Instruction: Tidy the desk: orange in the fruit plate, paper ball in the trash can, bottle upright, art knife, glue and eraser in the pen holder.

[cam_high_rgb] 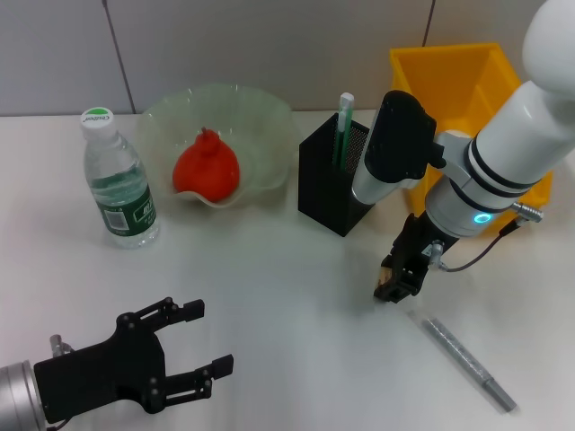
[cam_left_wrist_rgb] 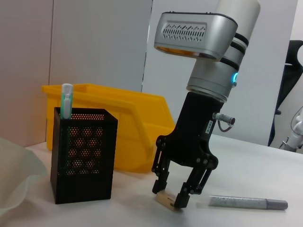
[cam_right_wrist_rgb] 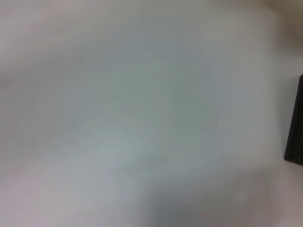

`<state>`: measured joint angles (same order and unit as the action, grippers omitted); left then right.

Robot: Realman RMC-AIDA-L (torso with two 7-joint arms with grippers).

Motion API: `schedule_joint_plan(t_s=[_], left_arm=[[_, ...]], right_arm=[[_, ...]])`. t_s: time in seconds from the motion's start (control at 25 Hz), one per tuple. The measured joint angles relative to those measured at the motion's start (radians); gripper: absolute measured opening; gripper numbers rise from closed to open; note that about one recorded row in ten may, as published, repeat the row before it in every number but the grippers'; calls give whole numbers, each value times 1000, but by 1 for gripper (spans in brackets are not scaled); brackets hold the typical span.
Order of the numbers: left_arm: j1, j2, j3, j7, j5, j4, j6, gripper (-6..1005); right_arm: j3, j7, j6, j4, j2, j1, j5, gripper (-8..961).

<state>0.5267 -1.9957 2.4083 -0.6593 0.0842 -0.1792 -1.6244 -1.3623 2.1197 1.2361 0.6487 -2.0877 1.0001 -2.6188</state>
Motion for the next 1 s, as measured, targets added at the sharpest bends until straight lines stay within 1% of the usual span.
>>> schedule_joint_plan(t_s=[0.04, 0.28, 0.36, 0.52, 0.68, 0.8, 0.92, 1.0], left_arm=[[0, 0, 0, 0, 0, 0, 0, 847], [1, 0, 0, 0, 0, 0, 0, 847], [1, 0, 0, 0, 0, 0, 0, 847], [1, 0, 0, 2, 0, 0, 1, 847], [1, 0, 0, 2, 0, 0, 1, 847], [2, 0, 0, 3, 0, 0, 4, 847], [1, 0, 0, 4, 0, 0, 6, 847], [-1, 0, 0, 4, 0, 2, 6, 847]], right_arm=[[0, 0, 0, -1, 0, 0, 0, 524], [-1, 14, 3, 12, 0, 0, 2, 398], [3, 30, 22, 46, 0, -3, 6, 398], [9, 70, 115, 172, 2, -10, 70, 397], [14, 148, 218, 347, 4, -21, 110, 397], [31, 197, 249, 448, 5, -27, 114, 397], [70, 247, 246, 499, 8, -18, 101, 397], [94, 273, 227, 512, 9, -11, 74, 397]])
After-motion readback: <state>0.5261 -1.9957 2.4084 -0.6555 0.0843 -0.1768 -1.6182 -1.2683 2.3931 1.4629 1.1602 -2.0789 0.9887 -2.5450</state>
